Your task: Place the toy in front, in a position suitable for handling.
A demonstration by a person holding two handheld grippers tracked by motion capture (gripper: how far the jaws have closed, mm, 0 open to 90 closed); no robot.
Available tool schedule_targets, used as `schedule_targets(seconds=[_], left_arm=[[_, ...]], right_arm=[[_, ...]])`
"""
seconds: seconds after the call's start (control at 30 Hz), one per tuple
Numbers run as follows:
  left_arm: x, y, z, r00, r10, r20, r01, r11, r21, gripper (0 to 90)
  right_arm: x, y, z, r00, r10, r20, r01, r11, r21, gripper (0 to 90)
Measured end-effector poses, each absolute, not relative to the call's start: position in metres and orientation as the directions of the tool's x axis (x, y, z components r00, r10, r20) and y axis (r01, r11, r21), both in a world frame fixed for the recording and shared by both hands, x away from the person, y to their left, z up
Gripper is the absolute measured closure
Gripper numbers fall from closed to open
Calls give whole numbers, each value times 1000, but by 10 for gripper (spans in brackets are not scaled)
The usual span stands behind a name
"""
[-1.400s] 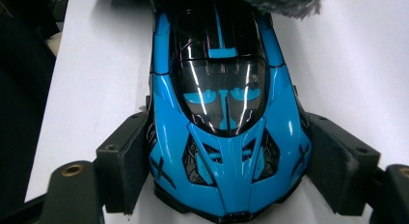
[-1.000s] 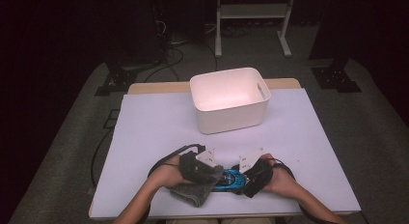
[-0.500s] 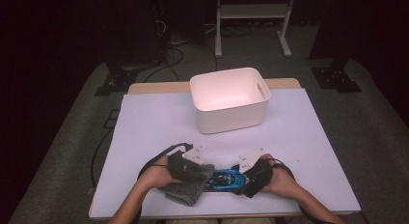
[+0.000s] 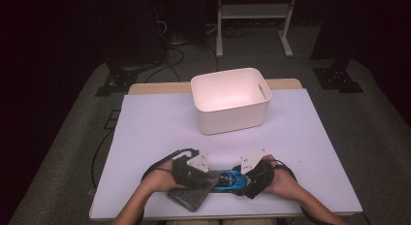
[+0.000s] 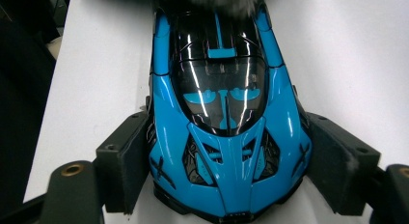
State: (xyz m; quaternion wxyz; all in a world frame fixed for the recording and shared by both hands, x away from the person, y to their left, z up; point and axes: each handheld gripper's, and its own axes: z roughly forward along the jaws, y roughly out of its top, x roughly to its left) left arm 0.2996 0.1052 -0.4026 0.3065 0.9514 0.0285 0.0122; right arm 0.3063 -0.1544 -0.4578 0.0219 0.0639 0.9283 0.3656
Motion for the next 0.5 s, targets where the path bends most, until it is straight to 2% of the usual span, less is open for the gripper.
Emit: schedule_targets(seconds=[0.23,0.5], left_arm=[[306,133,-407,991,130,8,98,-782,616,772],[314,114,-404,993,119,2,93,-785,612,773]], right_arm=[[307,-154,-458,-991,134,7,103,727,679,223],[306,-153,-457,-990,138,8,107,728,677,223]])
